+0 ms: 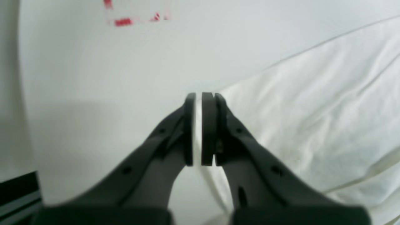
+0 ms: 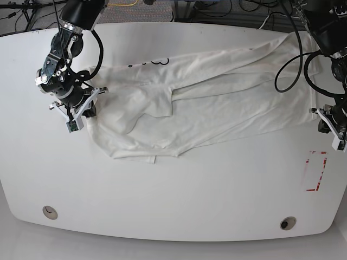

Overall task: Fold the T-shirt properly
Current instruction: 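Shift the open left gripper along the shirt edge toward the hem, then lower the open left gripper onto the shirt's hem edge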

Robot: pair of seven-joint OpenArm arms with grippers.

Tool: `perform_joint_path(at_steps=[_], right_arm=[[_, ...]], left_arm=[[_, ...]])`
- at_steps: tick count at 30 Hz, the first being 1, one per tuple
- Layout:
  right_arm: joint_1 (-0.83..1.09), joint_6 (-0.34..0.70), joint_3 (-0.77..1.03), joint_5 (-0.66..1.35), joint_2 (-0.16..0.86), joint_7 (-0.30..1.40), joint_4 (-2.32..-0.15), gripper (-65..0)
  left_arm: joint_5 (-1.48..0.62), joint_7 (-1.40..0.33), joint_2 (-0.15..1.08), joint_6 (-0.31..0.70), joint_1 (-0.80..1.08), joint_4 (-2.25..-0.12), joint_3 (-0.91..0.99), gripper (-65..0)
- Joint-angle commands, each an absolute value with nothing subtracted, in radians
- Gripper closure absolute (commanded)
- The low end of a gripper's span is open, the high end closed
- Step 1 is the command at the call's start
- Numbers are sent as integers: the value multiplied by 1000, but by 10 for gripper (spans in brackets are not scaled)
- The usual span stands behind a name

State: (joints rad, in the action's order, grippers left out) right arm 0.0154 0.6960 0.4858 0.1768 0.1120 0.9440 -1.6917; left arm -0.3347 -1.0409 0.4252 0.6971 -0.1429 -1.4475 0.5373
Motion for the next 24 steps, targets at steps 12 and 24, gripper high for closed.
perform_joint_path(at_steps=[12,24], right_arm=[[-62,698,467,191,176,921,-1730,-4],[-134,698,456,195,202,933,-1720,-5]], left_arm=[[-341,-1076,424,698,-263,-1597,503,-1],[-338,-1108,411,698,-268,-1627,507,0]])
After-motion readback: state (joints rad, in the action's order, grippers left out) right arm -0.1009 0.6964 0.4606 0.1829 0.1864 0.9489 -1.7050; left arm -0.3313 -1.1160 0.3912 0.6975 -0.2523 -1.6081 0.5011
